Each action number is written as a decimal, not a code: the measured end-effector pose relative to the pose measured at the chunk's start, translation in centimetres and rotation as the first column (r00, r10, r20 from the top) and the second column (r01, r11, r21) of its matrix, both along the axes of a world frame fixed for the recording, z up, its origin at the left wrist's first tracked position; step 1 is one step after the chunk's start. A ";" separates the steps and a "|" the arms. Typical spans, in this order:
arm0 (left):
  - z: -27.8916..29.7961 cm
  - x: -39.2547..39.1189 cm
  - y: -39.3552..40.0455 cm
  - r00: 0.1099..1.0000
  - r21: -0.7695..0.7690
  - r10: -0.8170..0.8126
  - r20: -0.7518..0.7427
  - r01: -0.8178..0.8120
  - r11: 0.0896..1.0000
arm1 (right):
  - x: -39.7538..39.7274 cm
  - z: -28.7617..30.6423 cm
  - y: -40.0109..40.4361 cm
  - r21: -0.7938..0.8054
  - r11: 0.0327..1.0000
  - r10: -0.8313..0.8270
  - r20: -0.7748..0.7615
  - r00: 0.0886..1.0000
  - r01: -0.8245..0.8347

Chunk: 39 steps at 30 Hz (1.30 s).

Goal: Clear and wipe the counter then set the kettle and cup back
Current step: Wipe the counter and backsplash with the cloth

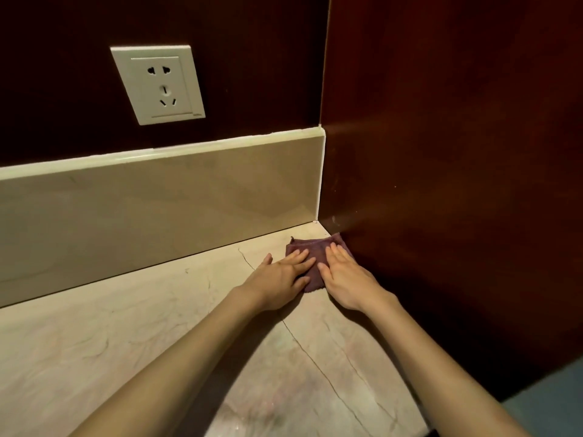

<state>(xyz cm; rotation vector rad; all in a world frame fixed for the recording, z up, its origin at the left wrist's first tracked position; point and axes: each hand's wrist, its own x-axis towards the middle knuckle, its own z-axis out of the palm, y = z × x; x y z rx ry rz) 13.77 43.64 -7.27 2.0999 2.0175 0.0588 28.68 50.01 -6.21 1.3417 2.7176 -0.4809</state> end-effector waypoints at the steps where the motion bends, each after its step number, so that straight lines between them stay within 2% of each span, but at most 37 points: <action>1: -0.1 -0.4 0.4 1.000 -0.003 0.006 0.001 -0.006 1.000 | -0.4 -0.1 0.4 -0.001 1.000 -0.004 -0.003 1.000 0.004; 9: 0.1 -2.3 3.0 0.997 0.001 0.068 -0.030 -0.068 0.998 | -3.8 0.3 3.2 -0.041 0.999 -0.017 -0.066 0.998 0.014; 24: 0.1 -3.1 3.4 0.988 0.019 0.156 -0.019 -0.156 0.988 | -5.9 -0.4 5.4 0.020 0.999 0.043 -0.038 0.998 -0.042; 30: 0.1 -4.9 1.2 0.975 0.024 0.220 0.004 -0.220 0.975 | -7.4 -1.0 3.9 0.032 0.993 0.113 -0.062 0.992 -0.111; 39: -0.6 -10.7 -6.2 0.942 0.028 0.335 0.033 -0.336 0.941 | -12.3 -1.4 -2.7 0.018 0.965 0.263 -0.113 0.958 -0.262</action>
